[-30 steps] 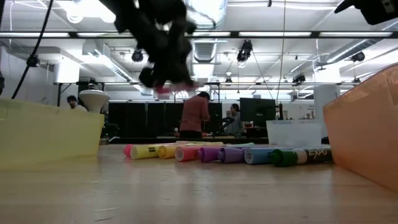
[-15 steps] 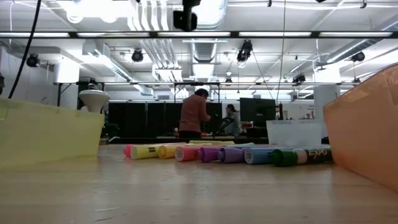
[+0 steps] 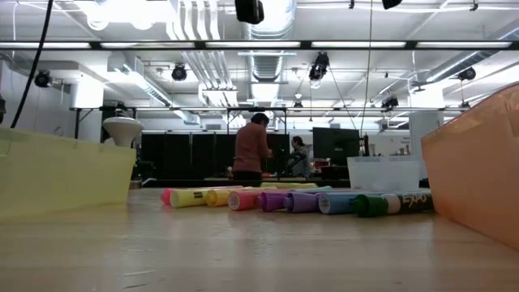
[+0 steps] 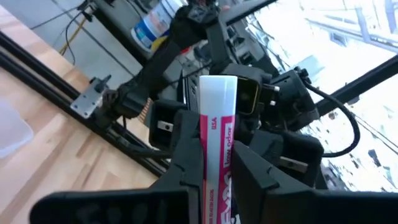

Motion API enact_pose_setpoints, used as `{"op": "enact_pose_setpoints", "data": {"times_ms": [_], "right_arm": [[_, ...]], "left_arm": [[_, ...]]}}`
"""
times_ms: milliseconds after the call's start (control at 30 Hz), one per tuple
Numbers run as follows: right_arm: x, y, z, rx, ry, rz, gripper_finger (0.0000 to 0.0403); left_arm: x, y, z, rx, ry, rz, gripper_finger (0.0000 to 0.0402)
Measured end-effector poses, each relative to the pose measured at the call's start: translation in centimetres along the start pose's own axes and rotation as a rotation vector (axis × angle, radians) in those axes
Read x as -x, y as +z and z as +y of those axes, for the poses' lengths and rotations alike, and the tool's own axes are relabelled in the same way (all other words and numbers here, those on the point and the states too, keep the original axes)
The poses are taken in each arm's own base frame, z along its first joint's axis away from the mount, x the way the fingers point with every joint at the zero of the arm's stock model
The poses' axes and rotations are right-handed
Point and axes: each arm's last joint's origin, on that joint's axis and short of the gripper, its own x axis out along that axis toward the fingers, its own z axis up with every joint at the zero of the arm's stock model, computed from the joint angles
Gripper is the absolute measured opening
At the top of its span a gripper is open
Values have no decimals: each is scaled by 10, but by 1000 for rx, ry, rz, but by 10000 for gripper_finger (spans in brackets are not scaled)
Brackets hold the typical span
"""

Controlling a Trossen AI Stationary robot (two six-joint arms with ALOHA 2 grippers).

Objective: Pick & Place Markers
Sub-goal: Put the pink marker pen into the orange bin

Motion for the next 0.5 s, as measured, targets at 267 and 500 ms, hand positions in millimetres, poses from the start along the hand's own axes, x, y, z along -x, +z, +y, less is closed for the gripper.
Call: {"op": "enact_pose_setpoints", "data": {"times_ms": [267,500], "right_arm": [[-14,15,-2,-10,53,-21,219],[-30,16,-2,-40,90,-30,219]], "left_arm": [[-1,0,1,3,27,-27,46],[-2,-1,0,6,25,-24,46]]}}
